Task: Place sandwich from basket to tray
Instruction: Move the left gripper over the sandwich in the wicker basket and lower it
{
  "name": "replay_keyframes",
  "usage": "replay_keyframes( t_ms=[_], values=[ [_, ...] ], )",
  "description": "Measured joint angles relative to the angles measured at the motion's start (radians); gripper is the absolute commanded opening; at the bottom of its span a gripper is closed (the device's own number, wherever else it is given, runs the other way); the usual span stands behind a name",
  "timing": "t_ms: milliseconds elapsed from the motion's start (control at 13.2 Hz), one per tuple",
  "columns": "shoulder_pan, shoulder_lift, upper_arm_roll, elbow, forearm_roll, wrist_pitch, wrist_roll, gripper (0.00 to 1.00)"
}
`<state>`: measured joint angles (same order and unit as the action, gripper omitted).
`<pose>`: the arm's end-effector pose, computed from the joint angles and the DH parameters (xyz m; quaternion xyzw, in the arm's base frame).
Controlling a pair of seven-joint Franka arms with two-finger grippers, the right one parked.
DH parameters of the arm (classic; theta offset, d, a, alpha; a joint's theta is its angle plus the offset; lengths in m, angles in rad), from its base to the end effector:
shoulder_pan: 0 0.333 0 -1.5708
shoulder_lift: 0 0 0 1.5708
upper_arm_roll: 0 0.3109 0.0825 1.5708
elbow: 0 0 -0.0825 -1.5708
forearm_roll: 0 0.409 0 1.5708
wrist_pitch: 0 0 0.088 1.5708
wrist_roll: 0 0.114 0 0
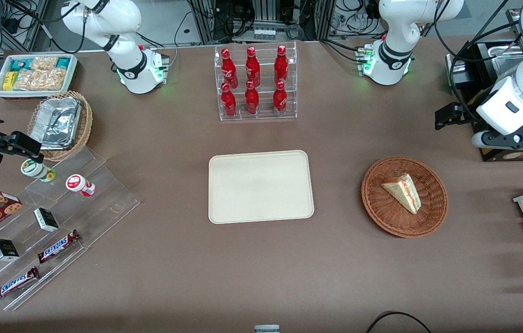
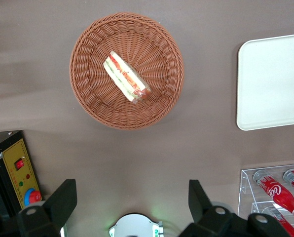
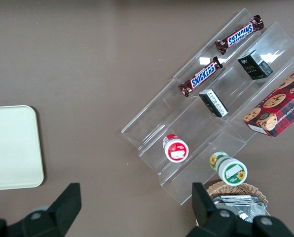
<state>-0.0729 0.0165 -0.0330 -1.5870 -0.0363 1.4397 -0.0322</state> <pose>0.5637 -0.0643 0.5848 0.9958 -0.0376 -0.0829 0.0127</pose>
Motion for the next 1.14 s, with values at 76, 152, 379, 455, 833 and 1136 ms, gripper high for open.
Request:
replay_keyframes(
  t_ms=[76,152,379,455,833,1136],
  values=[
    [0.000,0.000,0.000,0.000,0.000,0.001,0.002,1.00],
    [0.000,0.000,0.000,0.000,0.000,0.001,0.009,1.00],
    [0.000,0.008,0.000,-0.001,0.000,0.001,0.023,1.00],
    [0.000,0.018,0.000,-0.003,0.000,0.001,0.024,1.00],
    [-0.003,0.074,-0.005,-0.083,0.004,0.095,0.027,1.00],
    [-0.024,0.078,-0.008,-0.229,0.006,0.270,0.027,1.00]
  ],
)
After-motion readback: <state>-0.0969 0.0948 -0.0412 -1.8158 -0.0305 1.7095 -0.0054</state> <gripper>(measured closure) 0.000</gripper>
